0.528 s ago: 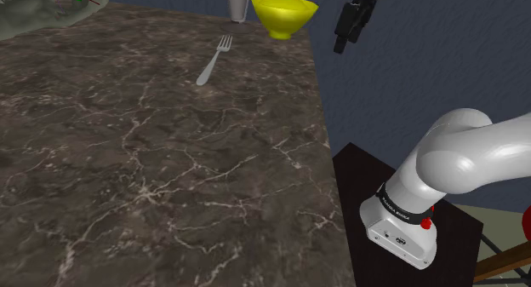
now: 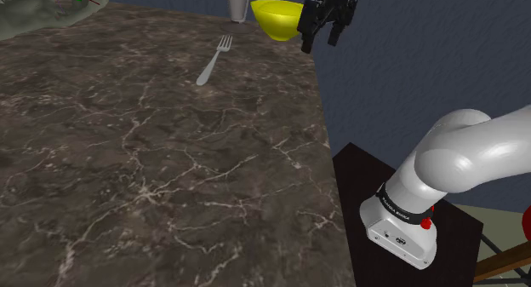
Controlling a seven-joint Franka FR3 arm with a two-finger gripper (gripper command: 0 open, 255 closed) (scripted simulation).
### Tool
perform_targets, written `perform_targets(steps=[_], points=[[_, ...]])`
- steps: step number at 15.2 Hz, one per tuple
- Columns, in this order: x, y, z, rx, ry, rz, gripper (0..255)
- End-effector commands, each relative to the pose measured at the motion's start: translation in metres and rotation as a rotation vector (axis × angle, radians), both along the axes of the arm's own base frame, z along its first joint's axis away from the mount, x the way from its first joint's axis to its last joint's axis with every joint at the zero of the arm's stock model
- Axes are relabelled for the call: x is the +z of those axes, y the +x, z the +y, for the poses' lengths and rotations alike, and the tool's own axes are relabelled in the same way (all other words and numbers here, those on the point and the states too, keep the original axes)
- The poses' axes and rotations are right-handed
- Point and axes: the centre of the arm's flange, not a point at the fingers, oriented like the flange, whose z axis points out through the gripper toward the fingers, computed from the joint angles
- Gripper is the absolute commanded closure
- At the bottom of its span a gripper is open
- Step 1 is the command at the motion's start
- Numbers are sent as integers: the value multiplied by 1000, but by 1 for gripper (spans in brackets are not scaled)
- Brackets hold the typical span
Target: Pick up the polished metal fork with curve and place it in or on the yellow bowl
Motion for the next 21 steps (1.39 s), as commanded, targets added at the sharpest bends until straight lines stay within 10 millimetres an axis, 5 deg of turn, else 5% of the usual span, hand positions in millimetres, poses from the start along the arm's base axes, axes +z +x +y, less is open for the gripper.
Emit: perform_targets(steps=[1,13,17,21], points=[[0,11,20,-93,7,-4,0],[8,122,128,-601,39,-27,0],[12,170,150,-770,49,-35,0],[-4,174,151,-780,50,-36,0]])
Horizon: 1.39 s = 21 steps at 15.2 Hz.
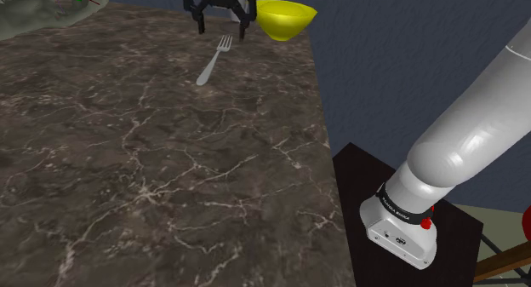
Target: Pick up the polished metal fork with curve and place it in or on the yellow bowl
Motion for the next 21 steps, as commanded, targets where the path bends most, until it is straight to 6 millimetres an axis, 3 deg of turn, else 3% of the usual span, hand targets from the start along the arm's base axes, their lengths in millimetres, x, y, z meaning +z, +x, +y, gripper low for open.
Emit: perform_targets(steps=[1,4,12,13,21], points=[[-10,2,-1,-4,0,-1,0],[-29,4,-2,-4,0,-1,0],[-29,4,-2,-4,0,-1,0],[-29,4,-2,-4,0,-1,255],[-28,0,-2,-4,1,-1,255]])
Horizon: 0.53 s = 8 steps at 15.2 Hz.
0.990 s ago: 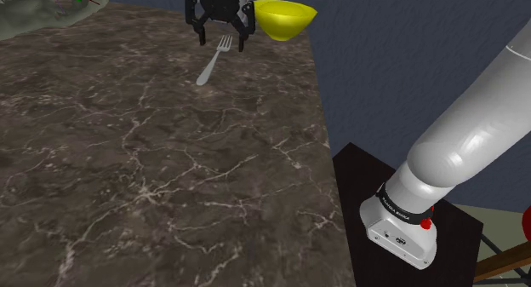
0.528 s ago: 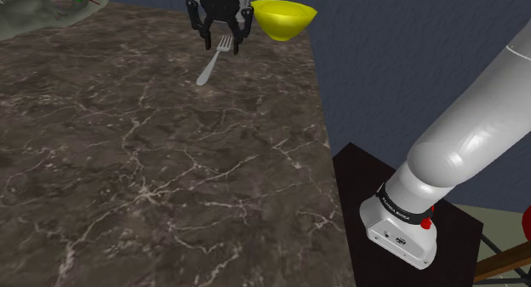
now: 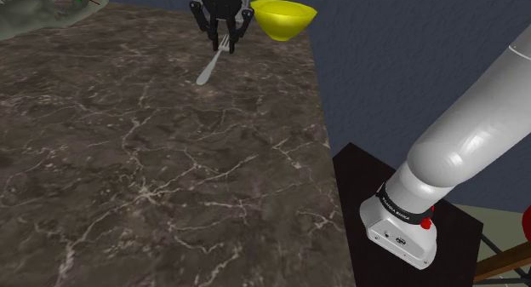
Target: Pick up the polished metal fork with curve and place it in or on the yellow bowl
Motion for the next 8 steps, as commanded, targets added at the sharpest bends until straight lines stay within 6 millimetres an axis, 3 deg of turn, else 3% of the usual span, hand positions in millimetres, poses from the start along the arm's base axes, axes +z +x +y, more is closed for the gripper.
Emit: perform_targets(steps=[1,8], points=[[-6,4,2,4,4,5,255],[31,4,2,4,4,5,255]])
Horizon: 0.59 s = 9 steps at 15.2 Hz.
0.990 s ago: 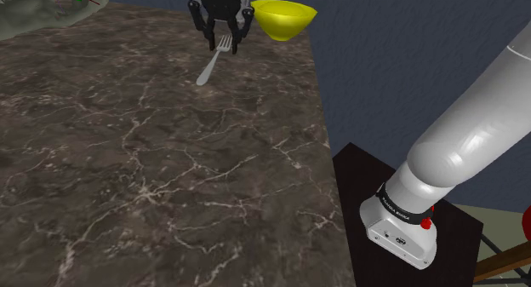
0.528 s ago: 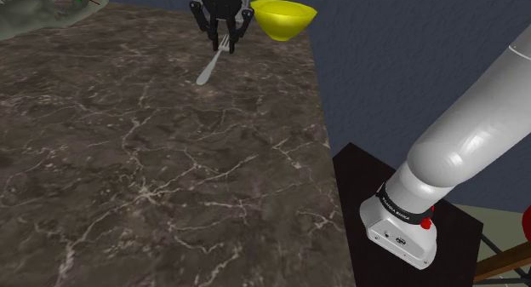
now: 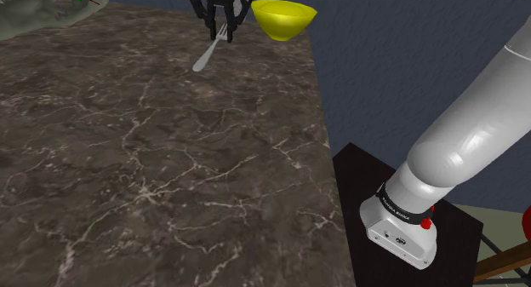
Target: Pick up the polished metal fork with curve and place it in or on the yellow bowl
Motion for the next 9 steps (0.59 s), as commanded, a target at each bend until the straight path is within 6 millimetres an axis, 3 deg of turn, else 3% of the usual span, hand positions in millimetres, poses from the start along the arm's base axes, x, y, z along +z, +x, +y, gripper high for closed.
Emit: perform_targets(steps=[1,9], points=[[11,1,-1,0,0,0,255],[53,1,-1,0,0,0,255]])
